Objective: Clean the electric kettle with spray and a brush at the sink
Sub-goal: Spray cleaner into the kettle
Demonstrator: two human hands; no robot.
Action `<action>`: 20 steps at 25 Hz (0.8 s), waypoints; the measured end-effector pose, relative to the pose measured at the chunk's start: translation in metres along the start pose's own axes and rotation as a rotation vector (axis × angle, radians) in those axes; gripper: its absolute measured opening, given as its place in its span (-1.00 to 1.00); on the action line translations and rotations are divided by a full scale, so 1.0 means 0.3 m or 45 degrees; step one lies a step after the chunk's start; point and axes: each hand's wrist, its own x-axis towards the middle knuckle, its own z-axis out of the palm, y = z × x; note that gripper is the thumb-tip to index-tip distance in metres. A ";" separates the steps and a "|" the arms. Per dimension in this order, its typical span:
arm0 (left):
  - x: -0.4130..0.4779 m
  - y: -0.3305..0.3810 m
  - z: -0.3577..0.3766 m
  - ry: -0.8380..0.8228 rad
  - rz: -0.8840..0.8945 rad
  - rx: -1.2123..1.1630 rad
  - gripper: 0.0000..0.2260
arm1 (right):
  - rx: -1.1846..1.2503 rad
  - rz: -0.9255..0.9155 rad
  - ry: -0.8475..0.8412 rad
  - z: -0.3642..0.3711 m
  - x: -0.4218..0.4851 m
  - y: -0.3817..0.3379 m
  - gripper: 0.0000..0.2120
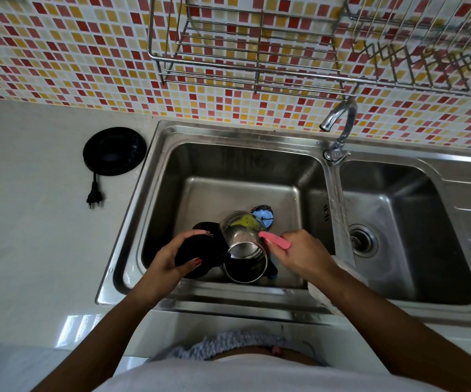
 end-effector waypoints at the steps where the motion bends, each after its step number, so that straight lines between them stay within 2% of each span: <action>1: 0.000 0.000 -0.001 -0.002 -0.001 0.000 -0.53 | 0.003 0.008 0.010 -0.005 -0.005 0.006 -0.57; 4: 0.000 0.001 -0.002 -0.002 -0.003 -0.006 -0.53 | 0.028 -0.019 0.025 -0.008 -0.014 0.030 -0.59; 9: -0.001 0.000 -0.002 -0.003 0.003 -0.008 -0.54 | 0.202 0.065 0.098 0.003 -0.031 0.052 -0.45; 11: -0.002 -0.001 -0.003 0.000 0.008 -0.009 -0.54 | 0.248 0.056 0.114 -0.006 -0.032 0.054 -0.49; 13: -0.002 -0.001 -0.002 0.000 0.014 -0.012 -0.54 | 0.285 0.043 0.099 -0.013 -0.030 0.053 -0.54; 17: 0.001 -0.003 -0.002 -0.003 0.009 -0.033 -0.54 | 0.341 0.108 0.086 -0.013 -0.017 0.045 -0.49; 20: 0.002 -0.006 -0.003 -0.002 0.003 -0.039 -0.54 | 0.343 0.062 0.064 -0.016 -0.007 0.046 -0.45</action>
